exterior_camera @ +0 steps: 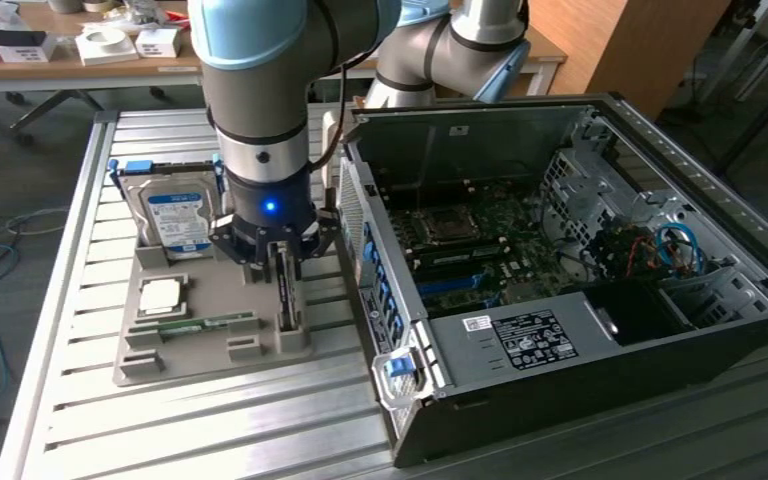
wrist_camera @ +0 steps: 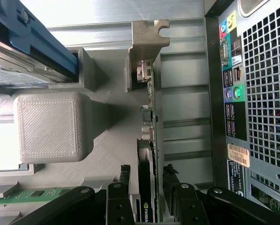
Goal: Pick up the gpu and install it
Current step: 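Pick up the gpu and move the gpu toward the slot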
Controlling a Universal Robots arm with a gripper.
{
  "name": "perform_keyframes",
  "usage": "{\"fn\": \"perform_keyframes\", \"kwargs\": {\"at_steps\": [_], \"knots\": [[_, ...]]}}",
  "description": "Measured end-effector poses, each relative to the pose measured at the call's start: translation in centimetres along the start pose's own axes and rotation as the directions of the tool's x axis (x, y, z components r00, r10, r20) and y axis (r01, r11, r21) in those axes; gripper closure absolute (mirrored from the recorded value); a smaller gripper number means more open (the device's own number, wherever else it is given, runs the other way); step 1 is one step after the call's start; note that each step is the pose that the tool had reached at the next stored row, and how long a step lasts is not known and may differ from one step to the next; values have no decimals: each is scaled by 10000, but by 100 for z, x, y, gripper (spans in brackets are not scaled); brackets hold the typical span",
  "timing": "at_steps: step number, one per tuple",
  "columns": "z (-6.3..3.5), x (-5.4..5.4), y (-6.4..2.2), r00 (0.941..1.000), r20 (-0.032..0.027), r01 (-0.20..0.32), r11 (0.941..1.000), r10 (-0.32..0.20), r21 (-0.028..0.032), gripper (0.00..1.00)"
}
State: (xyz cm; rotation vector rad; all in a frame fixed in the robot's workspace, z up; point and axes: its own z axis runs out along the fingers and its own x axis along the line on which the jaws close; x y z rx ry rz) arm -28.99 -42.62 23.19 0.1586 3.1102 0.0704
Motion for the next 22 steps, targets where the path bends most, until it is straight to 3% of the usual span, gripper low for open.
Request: {"fn": "perform_keyframes", "kwargs": {"at_steps": [12, 14, 15, 22], "knots": [[0, 5, -1, 10000, 0, 1, 10000, -1, 0, 58], [0, 5, -1, 10000, 0, 1, 10000, -1, 0, 60], [0, 5, -1, 10000, 0, 1, 10000, -1, 1, 67], [1, -11, -1, 10000, -2, 1, 10000, -1, 0, 67]]}}
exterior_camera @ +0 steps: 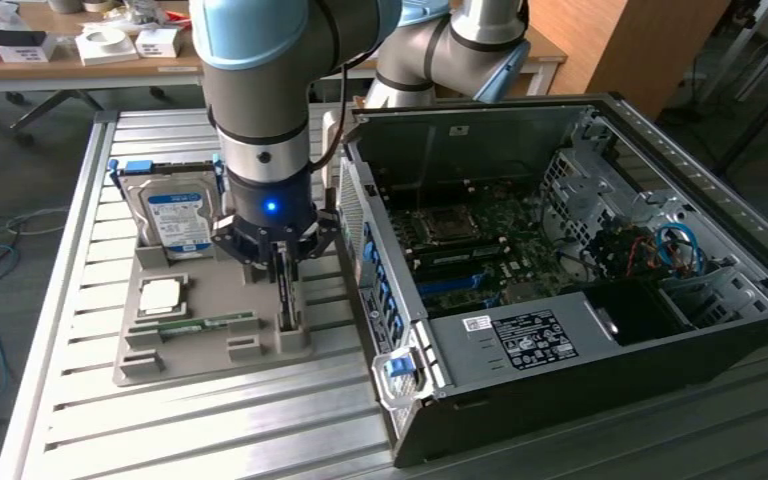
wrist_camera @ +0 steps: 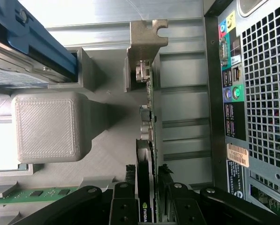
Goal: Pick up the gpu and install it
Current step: 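Pick up the gpu and move the gpu toward the slot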
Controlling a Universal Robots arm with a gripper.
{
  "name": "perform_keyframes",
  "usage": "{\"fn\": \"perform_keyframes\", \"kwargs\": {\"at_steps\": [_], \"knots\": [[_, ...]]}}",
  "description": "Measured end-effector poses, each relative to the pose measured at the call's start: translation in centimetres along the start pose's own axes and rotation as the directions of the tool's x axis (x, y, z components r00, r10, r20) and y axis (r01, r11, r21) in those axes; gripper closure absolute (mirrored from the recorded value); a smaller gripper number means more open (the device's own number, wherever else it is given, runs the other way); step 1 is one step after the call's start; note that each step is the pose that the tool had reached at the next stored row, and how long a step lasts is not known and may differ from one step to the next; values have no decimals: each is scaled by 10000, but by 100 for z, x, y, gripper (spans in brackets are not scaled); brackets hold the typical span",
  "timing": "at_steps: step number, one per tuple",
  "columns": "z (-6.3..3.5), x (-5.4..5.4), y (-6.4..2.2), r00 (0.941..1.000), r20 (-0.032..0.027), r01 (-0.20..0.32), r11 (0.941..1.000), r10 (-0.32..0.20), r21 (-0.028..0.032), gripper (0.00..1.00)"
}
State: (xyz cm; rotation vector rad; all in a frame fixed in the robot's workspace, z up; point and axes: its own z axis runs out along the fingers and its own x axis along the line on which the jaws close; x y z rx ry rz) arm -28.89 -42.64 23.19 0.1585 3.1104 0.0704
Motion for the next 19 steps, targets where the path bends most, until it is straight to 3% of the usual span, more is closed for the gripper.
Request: {"fn": "perform_keyframes", "kwargs": {"at_steps": [10, 12, 19], "knots": [[0, 0, 0, 10000, -1, 0, 10000, 0, 0, 67], [-1, 0, 0, 10000, -2, 1, 10000, -1, 0, 74], [0, -1, 0, 10000, -1, 1, 10000, -1, 0, 74]]}}
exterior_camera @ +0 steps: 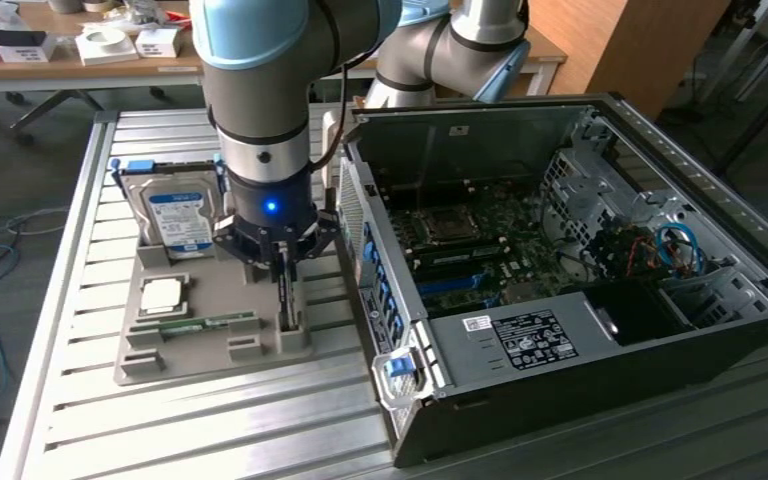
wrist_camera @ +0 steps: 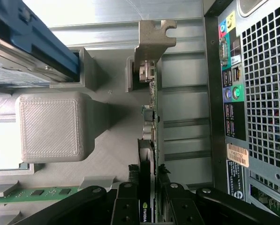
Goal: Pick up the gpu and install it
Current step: 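Pick up the gpu and move the gpu toward the slot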
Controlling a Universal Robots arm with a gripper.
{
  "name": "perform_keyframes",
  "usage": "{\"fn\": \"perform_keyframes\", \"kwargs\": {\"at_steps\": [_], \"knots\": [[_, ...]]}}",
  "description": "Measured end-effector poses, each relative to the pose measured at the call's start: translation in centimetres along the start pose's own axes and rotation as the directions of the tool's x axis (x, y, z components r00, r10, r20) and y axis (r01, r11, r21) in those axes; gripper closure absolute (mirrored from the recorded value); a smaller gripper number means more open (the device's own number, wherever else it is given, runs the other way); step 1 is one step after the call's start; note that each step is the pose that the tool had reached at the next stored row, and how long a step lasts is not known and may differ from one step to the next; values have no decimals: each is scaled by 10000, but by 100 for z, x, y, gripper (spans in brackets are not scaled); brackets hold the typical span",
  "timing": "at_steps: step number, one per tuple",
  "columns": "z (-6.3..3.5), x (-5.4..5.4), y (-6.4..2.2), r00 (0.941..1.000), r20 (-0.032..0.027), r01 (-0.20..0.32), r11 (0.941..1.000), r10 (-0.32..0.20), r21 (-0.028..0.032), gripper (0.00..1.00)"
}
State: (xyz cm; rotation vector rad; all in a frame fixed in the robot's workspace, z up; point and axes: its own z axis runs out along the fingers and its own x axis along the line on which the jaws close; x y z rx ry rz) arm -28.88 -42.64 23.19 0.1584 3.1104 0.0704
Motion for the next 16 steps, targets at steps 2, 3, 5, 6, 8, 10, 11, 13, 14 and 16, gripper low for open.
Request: {"fn": "perform_keyframes", "kwargs": {"at_steps": [2, 3, 5, 6, 8, 10, 11, 13, 14, 16], "knots": [[0, 0, 0, 10000, 0, 0, 10000, 0, 0, 74], [0, 0, 0, 10000, 0, 0, 10000, 0, 1, 74], [0, 0, 0, 10000, -3, 59, 10000, -59, -1, 74], [0, 0, 0, 10000, -4, 90, 10000, -90, -1, 74], [0, 0, 0, 9999, -4, 100, 9999, -100, -2, 74], [0, 0, 0, 9999, -5, 101, 9999, -101, -2, 74], [0, 0, 0, 9999, -5, 106, 9999, -106, -3, 74], [0, 0, 0, 9998, -9, 212, 9998, -212, -5, 74], [0, 0, 0, 9996, -12, 275, 9996, -275, -6, 74], [0, 0, 0, 9996, -14, 291, 9996, -291, -7, 74]]}}
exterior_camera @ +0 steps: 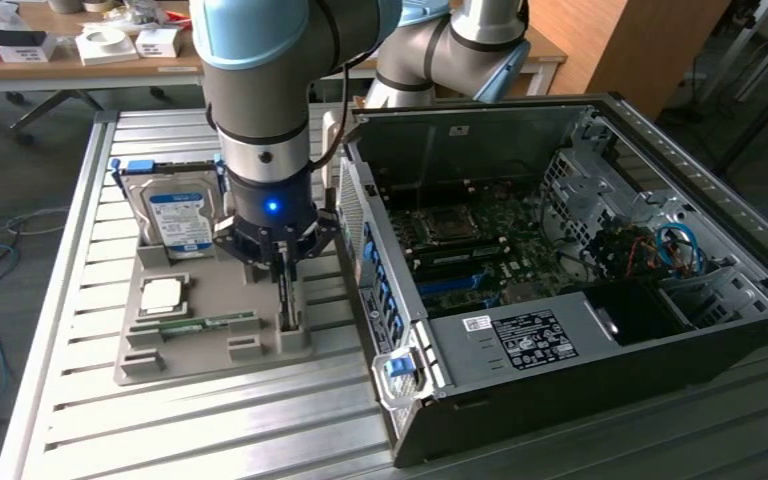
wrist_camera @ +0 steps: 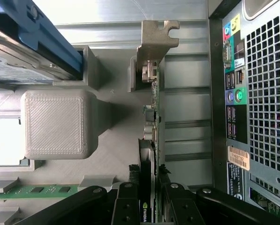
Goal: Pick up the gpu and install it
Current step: 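Pick up the gpu and move the gpu toward the slot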
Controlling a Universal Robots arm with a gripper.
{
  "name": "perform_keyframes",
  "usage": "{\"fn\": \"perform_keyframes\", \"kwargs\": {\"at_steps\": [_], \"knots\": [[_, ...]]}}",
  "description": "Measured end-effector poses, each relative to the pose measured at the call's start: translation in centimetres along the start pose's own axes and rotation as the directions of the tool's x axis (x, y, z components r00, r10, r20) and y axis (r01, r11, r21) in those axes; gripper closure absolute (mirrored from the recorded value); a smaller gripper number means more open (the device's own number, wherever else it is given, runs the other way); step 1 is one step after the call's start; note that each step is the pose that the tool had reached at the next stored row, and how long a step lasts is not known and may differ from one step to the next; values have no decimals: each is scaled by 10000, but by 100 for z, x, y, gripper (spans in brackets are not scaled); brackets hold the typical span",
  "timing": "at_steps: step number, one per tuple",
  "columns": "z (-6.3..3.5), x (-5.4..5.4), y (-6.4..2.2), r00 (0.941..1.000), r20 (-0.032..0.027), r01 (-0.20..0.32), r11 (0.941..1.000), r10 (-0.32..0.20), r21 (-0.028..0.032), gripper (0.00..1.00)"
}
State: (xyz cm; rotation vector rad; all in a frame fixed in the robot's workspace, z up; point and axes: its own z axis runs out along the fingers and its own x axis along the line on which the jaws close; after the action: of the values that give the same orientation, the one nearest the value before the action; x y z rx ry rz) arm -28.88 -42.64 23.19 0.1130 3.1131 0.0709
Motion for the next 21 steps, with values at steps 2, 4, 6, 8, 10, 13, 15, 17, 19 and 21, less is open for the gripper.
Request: {"fn": "perform_keyframes", "kwargs": {"at_steps": [2, 4, 6, 8, 10, 13, 15, 17, 19, 21], "knots": [[0, 0, 0, 10000, 0, 1, 10000, -1, 0, 74], [0, 0, 0, 10000, 0, 1, 10000, -1, 0, 74], [-3, -1, 1, 10000, 3, 1, 10000, -1, -3, 74], [-20, -1, 1, 10000, 0, 0, 10000, 0, 0, 74], [-45, -1, 2, 10000, 1, 0, 10000, 0, -1, 74], [-88, -2, 4, 10000, 1, 0, 10000, 0, -1, 74], [-122, -3, 6, 10000, 0, 0, 10000, 0, 0, 74], [-156, -4, 7, 10000, 1, 1, 10000, -1, 0, 74], [-196, -5, 9, 10000, 0, 0, 10000, 0, 0, 74], [-240, -6, 11, 10000, 1, 1, 10000, -1, 0, 74]]}}
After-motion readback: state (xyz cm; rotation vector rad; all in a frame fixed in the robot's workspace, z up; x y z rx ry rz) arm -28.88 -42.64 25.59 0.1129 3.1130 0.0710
